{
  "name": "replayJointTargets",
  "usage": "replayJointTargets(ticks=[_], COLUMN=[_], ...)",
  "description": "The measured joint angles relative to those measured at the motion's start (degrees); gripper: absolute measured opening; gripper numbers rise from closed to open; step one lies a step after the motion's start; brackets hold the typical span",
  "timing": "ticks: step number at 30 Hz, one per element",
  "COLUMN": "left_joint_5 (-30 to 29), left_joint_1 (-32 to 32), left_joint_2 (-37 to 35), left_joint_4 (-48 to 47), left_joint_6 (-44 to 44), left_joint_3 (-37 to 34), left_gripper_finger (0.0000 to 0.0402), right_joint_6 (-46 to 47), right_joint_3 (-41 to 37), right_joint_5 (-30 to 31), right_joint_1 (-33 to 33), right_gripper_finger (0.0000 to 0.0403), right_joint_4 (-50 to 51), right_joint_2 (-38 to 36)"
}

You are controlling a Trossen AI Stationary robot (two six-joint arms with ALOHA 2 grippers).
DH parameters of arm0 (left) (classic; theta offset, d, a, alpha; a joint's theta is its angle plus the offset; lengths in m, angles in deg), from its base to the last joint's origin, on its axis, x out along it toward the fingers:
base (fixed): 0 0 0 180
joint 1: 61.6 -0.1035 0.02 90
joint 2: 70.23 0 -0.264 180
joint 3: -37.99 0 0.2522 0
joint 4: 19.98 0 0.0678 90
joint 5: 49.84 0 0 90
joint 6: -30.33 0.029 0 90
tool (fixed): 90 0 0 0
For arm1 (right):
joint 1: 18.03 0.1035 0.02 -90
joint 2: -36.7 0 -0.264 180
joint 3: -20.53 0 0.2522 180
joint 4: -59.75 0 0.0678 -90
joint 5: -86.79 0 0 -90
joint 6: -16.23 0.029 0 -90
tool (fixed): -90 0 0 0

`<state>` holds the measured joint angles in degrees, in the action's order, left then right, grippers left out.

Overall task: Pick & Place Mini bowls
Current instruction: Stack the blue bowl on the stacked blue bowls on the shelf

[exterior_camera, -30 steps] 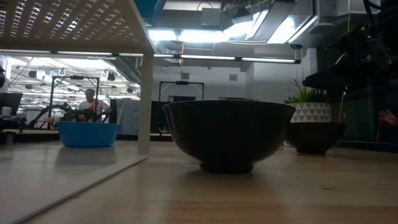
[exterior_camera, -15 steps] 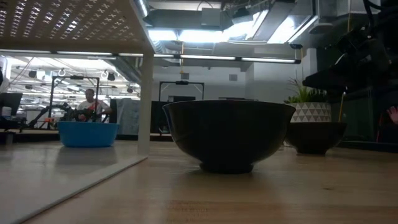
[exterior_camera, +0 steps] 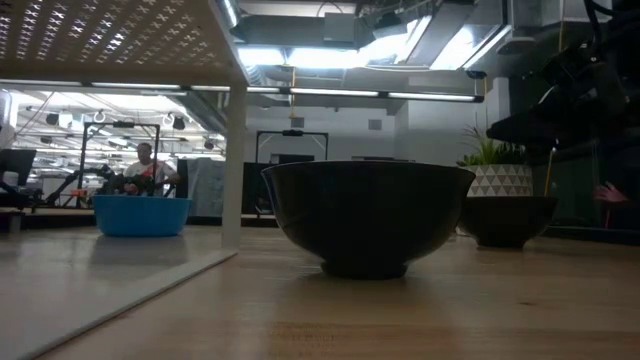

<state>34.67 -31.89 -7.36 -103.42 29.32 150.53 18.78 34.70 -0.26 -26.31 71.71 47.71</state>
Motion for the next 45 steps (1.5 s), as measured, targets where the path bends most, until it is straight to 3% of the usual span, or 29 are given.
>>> replayJointTargets(ticks=[9,22,37,45], left_joint_5=[-0.7,-5.5,-6.6,-7.1], left_joint_1=[9.5,22.1,26.8,26.4], left_joint_2=[6.5,13.3,16.4,16.8], left_joint_4=[-9.9,-13.2,-12.2,-19.4], left_joint_6=[-1.3,-4.1,-9.2,-4.3], left_joint_3=[7.3,8.1,8.2,8.2], left_gripper_finger=[0.0003,0.0003,0.0003,0.0003], right_joint_6=[0.0,0.0,0.0,0.0], right_joint_3=[0.0,0.0,0.0,0.0], right_joint_5=[0.0,0.0,0.0,0.0], right_joint_1=[0.0,0.0,0.0,0.0], right_gripper_finger=[0.0104,0.0104,0.0104,0.0104], right_joint_4=[0.0,0.0,0.0,0.0], right_joint_2=[0.0,0.0,0.0,0.0])
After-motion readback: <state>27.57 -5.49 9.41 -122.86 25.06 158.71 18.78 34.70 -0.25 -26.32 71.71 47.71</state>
